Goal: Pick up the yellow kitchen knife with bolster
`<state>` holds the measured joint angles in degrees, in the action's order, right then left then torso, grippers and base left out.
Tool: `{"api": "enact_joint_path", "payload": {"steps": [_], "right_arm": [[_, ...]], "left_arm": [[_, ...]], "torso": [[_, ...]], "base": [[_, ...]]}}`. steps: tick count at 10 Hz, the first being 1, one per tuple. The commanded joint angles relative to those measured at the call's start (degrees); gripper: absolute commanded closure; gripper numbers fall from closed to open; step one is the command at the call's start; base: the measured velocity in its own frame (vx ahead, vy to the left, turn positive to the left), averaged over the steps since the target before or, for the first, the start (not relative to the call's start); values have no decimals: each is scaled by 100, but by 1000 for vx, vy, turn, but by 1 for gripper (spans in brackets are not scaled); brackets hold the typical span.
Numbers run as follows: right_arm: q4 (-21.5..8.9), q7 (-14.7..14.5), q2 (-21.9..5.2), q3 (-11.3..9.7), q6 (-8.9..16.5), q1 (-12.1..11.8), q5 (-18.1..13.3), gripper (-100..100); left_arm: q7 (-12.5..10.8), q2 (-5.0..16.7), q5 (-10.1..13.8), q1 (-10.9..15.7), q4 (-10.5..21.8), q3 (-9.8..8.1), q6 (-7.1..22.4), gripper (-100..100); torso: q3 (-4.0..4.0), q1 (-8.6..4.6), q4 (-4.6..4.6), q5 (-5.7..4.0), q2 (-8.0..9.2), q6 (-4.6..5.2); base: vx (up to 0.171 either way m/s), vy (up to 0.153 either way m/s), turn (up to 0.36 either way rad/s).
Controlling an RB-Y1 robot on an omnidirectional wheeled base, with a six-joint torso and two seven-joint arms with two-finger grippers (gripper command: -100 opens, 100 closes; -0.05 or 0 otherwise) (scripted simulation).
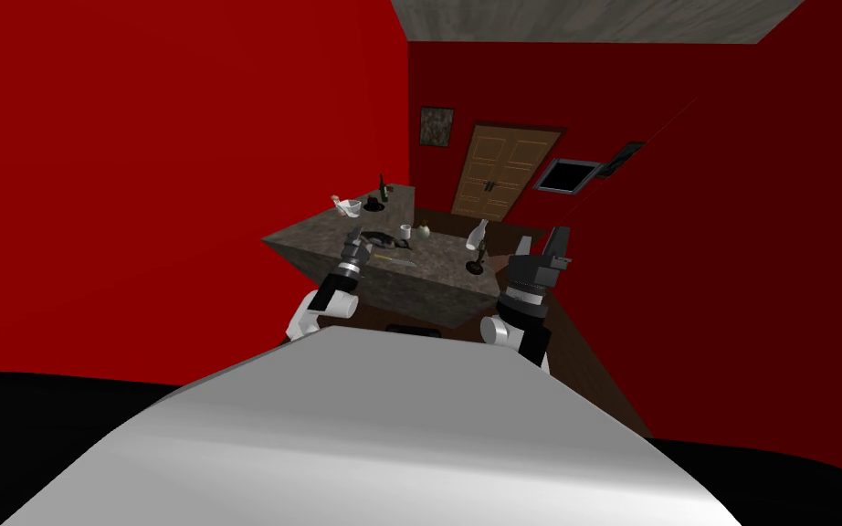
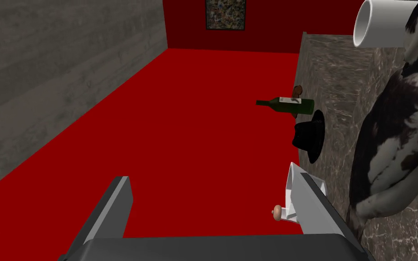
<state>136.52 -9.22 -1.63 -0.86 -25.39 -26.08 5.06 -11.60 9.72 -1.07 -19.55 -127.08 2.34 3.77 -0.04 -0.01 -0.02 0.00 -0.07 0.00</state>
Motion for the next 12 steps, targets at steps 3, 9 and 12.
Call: {"api": "enact_joint_path", "payload": {"steps": [3,9,12], "right_arm": [[0,0,0,0,0,0,0,0],[0,0,0,0,0,0,0,0],[0,0,0,0,0,0,0,0]], "left_arm": [[-33,-18,-53,215,98,-1,628,-100],[-109,-29,-132,589,275,12,1539,-100],[-137,-28,-151,715,337,24,1973,-100]], "torso": [[0,-1,0,0,0,0],[2,1,1,0,4,-2],[0,1,0,0,1,-1]], "base": [[14,-1,-32],[13,0,-29],[14,4,-34]]}}
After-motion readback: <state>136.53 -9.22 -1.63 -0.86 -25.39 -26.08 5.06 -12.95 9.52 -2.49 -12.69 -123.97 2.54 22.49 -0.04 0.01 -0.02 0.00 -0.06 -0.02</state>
